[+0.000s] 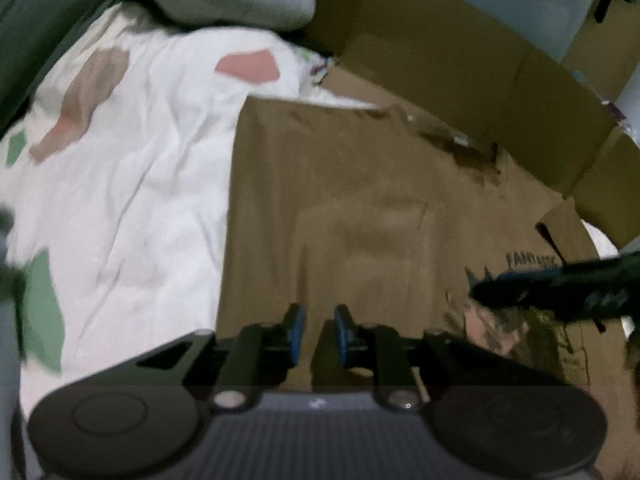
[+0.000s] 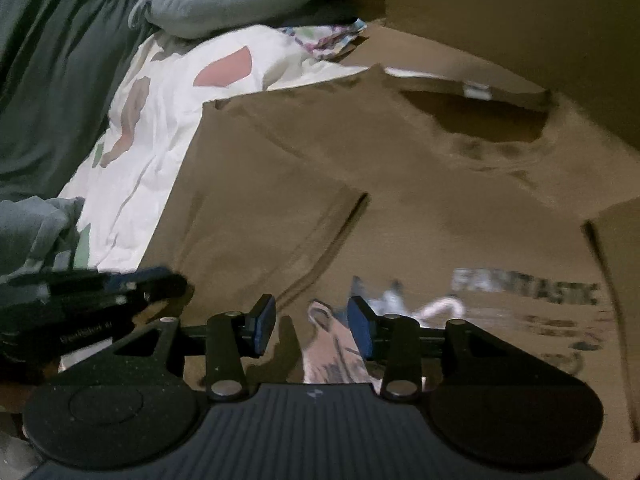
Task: Fold clothes
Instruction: 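Open both grippers and release the folded brown shirt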
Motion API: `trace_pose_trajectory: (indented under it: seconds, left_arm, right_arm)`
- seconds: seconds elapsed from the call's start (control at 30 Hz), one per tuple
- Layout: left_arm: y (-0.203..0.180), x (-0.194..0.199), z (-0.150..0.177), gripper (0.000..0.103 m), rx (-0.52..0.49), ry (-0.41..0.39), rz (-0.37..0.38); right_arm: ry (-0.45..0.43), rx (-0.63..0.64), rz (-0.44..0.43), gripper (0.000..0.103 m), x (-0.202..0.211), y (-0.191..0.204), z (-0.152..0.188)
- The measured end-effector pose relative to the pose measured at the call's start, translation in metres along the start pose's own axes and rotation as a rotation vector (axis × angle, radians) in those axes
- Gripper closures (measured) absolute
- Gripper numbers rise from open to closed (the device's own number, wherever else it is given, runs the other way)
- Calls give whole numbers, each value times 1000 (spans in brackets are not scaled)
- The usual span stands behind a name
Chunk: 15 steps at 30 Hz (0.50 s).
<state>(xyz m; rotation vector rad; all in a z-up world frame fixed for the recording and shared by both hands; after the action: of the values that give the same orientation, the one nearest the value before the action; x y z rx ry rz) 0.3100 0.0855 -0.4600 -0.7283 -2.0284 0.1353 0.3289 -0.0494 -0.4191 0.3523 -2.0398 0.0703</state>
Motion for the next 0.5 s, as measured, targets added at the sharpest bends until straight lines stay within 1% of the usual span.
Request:
trace_pose_trajectory:
  seconds: [0.07,0.17,0.23,0.27,0.37,0.43,0.5]
  left_arm:
    - [-1,10,6,81,61,3,6]
    - [-6,26,12,80,123,11,-5]
    - [-12,39,12,80,139,13,-22]
    - [-16,45,11,78,146,13,-28]
    - [-26,66,6,72,163,9,-28]
    - [-34,80,2,70,158,11,-37]
    - [-43,95,-2,65,151,12,-44]
  right_arm:
    - [-3,45,-6,55,17,-3,1]
    - [-1,91,-11,55,48,-5,4]
    - [-1,64,-43,54,68,-10,4]
    - [0,48,-59,54,78,-13,3]
    - [-30,51,-53,52,111,-14,-2]
    - [-46,35,-50,49,130,-16,-4]
    - [-62,17,-48,48,150,-19,-5]
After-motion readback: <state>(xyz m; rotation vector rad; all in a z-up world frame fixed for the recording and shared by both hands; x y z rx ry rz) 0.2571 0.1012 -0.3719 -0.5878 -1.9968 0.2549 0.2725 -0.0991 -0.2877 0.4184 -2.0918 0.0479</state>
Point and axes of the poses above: each gripper's, at about its wrist camera, not at the fingertips, and x roughly against the way its jaws point, y to its left, z to its underside, the point moved 1 cm from there along -x, roughly the way its jaws point, and after that the axes turned 10 degrees about z, right-handed, at the moved point
